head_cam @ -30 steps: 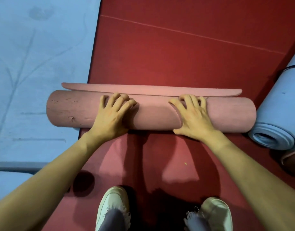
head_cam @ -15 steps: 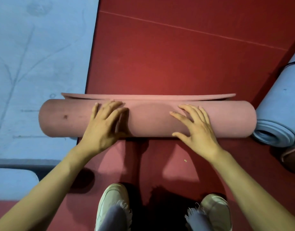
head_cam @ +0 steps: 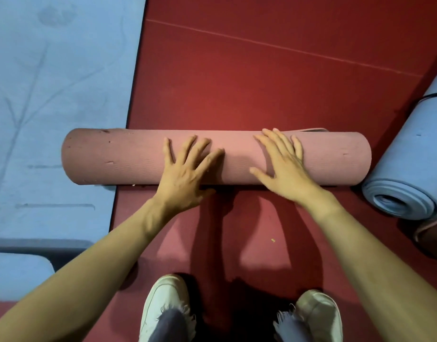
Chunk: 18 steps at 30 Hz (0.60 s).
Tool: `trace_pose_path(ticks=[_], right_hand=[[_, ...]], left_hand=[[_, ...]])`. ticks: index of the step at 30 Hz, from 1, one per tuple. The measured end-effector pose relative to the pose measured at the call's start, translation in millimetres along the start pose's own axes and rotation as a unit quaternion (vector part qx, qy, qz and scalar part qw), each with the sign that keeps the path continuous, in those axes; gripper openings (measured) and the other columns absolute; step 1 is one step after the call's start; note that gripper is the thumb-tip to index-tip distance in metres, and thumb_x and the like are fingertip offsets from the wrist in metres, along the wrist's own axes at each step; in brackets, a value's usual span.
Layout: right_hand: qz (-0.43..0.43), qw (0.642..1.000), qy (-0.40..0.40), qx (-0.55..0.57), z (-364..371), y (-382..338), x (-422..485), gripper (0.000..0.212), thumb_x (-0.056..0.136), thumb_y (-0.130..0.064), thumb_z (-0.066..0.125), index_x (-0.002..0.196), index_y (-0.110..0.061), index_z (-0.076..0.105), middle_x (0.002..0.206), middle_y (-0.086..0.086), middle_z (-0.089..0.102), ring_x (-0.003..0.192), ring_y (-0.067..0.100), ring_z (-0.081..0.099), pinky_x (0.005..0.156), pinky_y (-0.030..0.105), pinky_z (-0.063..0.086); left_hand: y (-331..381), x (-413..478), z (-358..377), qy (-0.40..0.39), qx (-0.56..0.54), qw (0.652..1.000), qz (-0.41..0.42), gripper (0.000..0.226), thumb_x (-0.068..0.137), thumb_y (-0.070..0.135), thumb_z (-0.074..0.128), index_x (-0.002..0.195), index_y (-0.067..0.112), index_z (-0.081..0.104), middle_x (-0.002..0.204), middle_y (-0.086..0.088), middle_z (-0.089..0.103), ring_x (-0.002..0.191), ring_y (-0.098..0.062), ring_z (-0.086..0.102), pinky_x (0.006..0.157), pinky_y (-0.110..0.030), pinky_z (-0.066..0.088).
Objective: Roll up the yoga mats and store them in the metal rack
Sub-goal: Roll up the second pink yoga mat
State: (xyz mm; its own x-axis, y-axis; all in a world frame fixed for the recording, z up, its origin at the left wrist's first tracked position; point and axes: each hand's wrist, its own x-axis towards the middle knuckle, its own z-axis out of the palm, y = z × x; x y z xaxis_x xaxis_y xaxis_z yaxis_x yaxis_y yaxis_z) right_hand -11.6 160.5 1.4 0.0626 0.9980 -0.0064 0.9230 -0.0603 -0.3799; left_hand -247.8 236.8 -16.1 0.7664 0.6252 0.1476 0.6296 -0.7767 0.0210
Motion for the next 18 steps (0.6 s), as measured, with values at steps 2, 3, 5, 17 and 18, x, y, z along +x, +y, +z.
trace_pose_path(ticks=[2, 3, 5, 17, 18], right_hand=[[-0.010, 0.999, -0.040, -0.035, -4.3, 2.0, 3.1, 0.089, 0.076, -0.058, 0.061, 0.148, -0.022, 0.022, 0.158, 0.005, 0.012, 0.146, 0.020, 0.003, 0.114, 0.041, -0.008], [-0.010, 0.997, -0.055, -0.058, -5.8, 1.9, 5.6, 0.097, 0.073, -0.056, 0.068, 0.149, -0.023, 0.018, 0.158, 0.006, 0.007, 0.146, 0.021, -0.002, 0.114, 0.043, -0.009], [-0.002, 0.993, -0.069, -0.095, -8.3, -0.7, 12.5, 0.108, 0.068, -0.057, 0.073, 0.151, -0.027, 0.010, 0.158, 0.008, 0.001, 0.145, 0.023, -0.007, 0.114, 0.047, -0.010], [-0.016, 0.986, -0.099, -0.130, -25.4, -4.7, 39.7, 0.117, 0.047, -0.059, 0.080, 0.145, -0.028, 0.023, 0.131, 0.004, 0.034, 0.124, 0.025, 0.031, 0.104, 0.046, 0.022], [-0.016, 0.987, -0.102, -0.121, -24.8, -5.6, 34.4, 0.116, 0.047, -0.061, 0.079, 0.144, -0.029, 0.024, 0.130, 0.003, 0.035, 0.122, 0.024, 0.032, 0.104, 0.045, 0.023]], left_hand=[[-0.9, 6.5, 0.0, -0.012, 0.024, 1.000, -0.010, 0.100, 0.052, 0.049, 0.078, 0.138, 0.022, 0.036, 0.140, -0.013, 0.041, 0.129, -0.036, 0.037, 0.097, -0.074, 0.021], [-1.5, 10.1, -0.6, -0.017, 0.028, 0.999, -0.018, 0.103, 0.047, 0.048, 0.082, 0.136, 0.023, 0.036, 0.139, -0.014, 0.043, 0.128, -0.036, 0.038, 0.096, -0.074, 0.022], [-2.6, 17.9, -3.0, -0.032, 0.033, 0.999, -0.030, 0.108, 0.040, 0.047, 0.085, 0.134, 0.023, 0.036, 0.137, -0.014, 0.044, 0.125, -0.035, 0.040, 0.094, -0.074, 0.024], [-25.4, 45.3, -15.9, -0.050, 0.006, 0.999, 0.004, 0.106, 0.041, 0.057, 0.078, 0.134, 0.026, 0.036, 0.128, -0.009, 0.050, 0.112, -0.035, 0.047, 0.087, -0.058, 0.038], [-27.5, 41.6, -16.6, -0.049, -0.002, 0.999, 0.015, 0.106, 0.040, 0.059, 0.077, 0.134, 0.027, 0.037, 0.127, -0.008, 0.051, 0.111, -0.035, 0.048, 0.086, -0.056, 0.038]])
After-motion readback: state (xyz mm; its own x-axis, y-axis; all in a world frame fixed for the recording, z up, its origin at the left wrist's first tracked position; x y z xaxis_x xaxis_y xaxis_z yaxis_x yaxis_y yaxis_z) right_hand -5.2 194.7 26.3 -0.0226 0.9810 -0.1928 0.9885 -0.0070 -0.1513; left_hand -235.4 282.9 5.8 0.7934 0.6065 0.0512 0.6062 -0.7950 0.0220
